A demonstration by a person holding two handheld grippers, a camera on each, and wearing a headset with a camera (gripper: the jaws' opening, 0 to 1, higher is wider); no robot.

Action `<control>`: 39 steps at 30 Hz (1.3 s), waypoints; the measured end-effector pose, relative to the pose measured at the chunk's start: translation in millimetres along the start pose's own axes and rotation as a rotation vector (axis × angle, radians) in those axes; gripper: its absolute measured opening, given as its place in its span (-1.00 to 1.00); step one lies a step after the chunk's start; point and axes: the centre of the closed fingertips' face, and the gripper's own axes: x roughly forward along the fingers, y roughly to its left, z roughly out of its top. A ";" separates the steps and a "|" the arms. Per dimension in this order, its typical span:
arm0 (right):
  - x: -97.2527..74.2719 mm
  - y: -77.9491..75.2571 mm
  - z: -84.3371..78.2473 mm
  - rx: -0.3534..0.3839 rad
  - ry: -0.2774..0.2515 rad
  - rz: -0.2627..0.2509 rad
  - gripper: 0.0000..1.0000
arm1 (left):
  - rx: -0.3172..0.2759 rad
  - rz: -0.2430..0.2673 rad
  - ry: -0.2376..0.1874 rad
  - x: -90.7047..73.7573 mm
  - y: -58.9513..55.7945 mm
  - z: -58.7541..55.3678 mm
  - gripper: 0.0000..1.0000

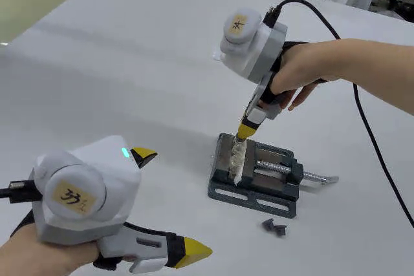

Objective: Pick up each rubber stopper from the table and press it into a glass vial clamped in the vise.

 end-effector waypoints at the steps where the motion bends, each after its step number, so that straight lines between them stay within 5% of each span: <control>1: -0.9 0.8 -1.1 0.004 -0.028 0.002 -1.00 | -0.006 0.006 -0.005 -0.4 1.9 1.9 0.94; 30: -0.6 -2.2 0.1 0.006 -0.299 -0.078 -1.00 | -0.013 0.032 -0.019 0.3 1.2 11.5 0.94; 39: -3.7 11.4 -10.6 -0.003 -0.383 -0.111 -0.29 | -0.012 0.040 -0.015 -3.3 1.3 11.9 0.94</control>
